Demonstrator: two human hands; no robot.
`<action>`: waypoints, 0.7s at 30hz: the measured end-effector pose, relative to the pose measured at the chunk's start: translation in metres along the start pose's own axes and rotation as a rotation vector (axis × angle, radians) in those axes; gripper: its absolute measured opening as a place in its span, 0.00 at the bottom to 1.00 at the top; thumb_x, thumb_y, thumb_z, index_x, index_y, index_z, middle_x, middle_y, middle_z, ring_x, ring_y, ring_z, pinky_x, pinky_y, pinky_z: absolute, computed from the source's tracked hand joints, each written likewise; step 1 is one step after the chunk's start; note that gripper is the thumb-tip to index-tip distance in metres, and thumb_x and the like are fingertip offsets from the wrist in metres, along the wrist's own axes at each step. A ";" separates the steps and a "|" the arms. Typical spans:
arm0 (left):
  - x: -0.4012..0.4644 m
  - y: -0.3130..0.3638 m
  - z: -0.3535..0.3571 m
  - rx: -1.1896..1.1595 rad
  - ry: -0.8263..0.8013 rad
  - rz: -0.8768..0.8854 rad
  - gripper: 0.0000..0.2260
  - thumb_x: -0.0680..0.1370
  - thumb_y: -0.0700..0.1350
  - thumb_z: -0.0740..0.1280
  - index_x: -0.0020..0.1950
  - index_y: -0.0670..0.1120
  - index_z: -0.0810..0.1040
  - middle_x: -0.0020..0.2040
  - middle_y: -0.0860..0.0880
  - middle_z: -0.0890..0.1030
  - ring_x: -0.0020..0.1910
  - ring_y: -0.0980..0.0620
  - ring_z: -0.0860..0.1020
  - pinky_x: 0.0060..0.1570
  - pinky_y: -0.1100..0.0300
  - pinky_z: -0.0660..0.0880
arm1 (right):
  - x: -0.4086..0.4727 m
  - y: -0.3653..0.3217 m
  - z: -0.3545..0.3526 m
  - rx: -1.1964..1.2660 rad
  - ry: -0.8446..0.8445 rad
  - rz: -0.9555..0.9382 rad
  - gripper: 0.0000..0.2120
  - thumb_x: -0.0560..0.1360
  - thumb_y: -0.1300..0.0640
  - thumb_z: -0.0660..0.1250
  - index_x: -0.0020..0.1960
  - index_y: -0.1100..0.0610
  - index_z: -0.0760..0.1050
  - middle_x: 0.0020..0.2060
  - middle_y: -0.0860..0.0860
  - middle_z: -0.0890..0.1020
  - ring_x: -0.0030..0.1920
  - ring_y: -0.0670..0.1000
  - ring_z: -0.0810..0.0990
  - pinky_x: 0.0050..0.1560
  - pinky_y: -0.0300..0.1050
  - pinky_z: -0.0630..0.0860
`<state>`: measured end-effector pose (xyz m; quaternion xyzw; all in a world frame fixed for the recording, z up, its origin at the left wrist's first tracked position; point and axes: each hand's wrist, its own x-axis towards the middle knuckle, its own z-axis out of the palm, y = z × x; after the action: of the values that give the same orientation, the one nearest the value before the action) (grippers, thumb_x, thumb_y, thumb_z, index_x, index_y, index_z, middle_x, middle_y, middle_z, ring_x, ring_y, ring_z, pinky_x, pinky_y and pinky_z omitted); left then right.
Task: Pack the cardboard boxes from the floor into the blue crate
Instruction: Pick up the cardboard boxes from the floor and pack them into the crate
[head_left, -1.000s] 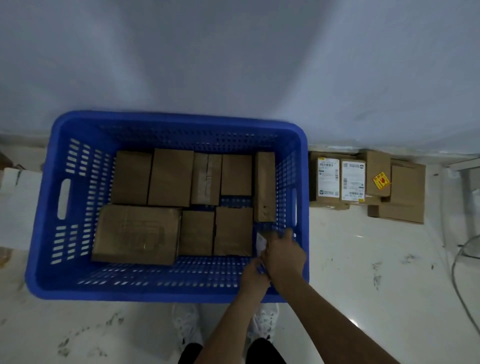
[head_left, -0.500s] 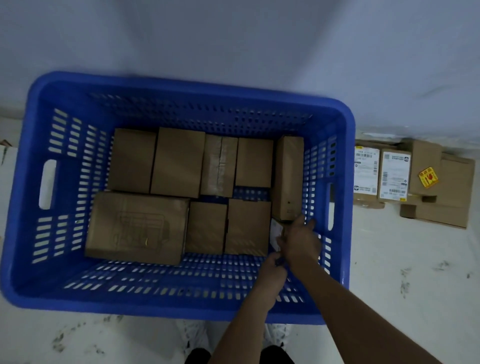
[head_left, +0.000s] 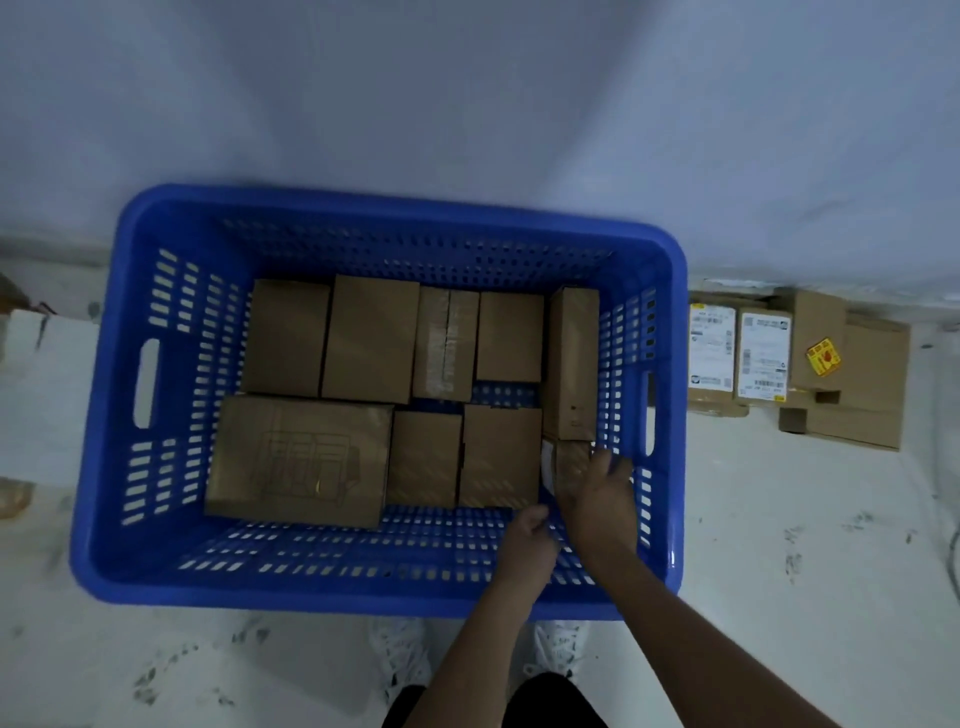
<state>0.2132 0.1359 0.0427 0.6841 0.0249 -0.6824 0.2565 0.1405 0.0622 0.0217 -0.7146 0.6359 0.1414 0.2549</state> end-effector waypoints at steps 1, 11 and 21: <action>-0.008 0.002 -0.003 0.013 0.015 0.010 0.18 0.81 0.38 0.56 0.71 0.44 0.68 0.51 0.54 0.75 0.38 0.62 0.72 0.33 0.71 0.69 | -0.013 -0.001 -0.007 0.007 -0.046 0.008 0.25 0.71 0.59 0.72 0.64 0.64 0.66 0.58 0.63 0.71 0.47 0.61 0.78 0.42 0.50 0.78; -0.140 0.024 -0.040 0.121 0.050 0.011 0.19 0.78 0.35 0.60 0.68 0.45 0.70 0.69 0.48 0.70 0.63 0.49 0.71 0.53 0.57 0.71 | -0.144 0.003 -0.097 0.048 -0.252 -0.035 0.29 0.76 0.49 0.64 0.74 0.54 0.60 0.65 0.51 0.71 0.60 0.53 0.76 0.49 0.46 0.77; -0.224 0.064 -0.034 0.151 0.087 0.149 0.23 0.78 0.37 0.62 0.73 0.48 0.66 0.71 0.49 0.69 0.68 0.48 0.69 0.61 0.57 0.70 | -0.164 0.028 -0.215 0.167 -0.140 -0.036 0.29 0.77 0.49 0.65 0.75 0.53 0.61 0.67 0.53 0.72 0.61 0.54 0.76 0.55 0.46 0.75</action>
<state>0.2539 0.1641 0.2730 0.7303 -0.0667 -0.6310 0.2530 0.0620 0.0812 0.2814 -0.6906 0.6131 0.1328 0.3600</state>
